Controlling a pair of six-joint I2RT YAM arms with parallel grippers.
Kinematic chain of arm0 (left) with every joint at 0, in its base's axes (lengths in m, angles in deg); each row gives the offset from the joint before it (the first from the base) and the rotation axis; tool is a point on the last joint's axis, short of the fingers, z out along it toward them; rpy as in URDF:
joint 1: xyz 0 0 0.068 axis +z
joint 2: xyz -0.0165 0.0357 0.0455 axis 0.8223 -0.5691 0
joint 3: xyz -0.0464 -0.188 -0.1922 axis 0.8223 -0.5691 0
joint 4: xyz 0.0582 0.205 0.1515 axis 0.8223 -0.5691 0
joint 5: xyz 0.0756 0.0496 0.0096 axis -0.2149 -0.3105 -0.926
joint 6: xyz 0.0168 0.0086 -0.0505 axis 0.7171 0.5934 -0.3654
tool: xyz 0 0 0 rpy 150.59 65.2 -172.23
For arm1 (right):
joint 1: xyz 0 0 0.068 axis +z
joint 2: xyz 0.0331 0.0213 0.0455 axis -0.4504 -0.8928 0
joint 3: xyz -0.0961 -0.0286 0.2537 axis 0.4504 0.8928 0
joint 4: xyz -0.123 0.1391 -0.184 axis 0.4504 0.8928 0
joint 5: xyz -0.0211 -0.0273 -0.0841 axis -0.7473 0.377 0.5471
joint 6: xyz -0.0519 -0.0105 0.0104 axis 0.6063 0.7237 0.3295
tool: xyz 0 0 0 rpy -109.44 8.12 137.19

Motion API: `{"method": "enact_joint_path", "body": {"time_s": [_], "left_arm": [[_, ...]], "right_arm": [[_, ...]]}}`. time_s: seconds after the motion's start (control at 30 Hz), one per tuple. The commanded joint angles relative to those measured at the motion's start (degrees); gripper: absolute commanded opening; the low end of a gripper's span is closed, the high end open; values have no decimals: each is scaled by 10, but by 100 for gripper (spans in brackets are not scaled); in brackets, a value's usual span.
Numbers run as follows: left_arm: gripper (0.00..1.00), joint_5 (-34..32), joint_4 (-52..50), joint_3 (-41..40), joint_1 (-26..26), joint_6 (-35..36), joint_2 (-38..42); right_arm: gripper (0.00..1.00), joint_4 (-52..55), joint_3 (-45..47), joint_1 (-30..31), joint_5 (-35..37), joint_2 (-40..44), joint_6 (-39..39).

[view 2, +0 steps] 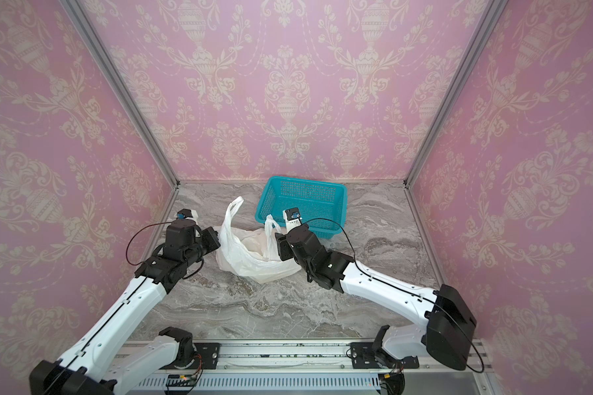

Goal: Untie the knot of the plastic bag and take out the fruit
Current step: Pick up the plastic bag from the center of the table.

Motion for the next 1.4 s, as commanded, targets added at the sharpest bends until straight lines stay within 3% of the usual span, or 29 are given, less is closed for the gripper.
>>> {"method": "enact_joint_path", "body": {"time_s": [0.0, 0.17, 0.23, 0.37, 0.5, 0.7, 0.9, 1.1, 1.27, 1.37], "left_arm": [[11, 7, 7, -2, 5, 2, 10], [63, -14, -13, 2, 5, 9, 26], [76, -17, -19, 4, 4, 15, 41], [90, -28, -29, 15, -13, 35, 86], [99, -67, -34, 27, -64, 68, 132], [99, -93, -25, 34, -116, 101, 159], [99, -105, -37, 67, -152, 118, 94], [99, -224, -71, 114, -219, 132, 68], [99, -289, -122, 223, -265, 172, -34], [99, -314, -107, 239, -267, 187, -76]], "right_arm": [[30, 3, -16, -6, 29, -2, -26], [15, 7, -2, -7, 50, 10, -57], [11, 11, 5, -8, 58, 14, -74], [6, 23, 2, -8, 60, 16, -90], [3, 30, -1, -8, 58, 13, -109], [1, 30, -10, -7, 56, -3, -124], [0, 1, -8, -7, 59, -3, -161], [0, -13, 28, -9, 82, 26, -156], [0, -49, 82, -15, 93, 58, -152], [0, -63, 104, -17, 94, 70, -168]]}}
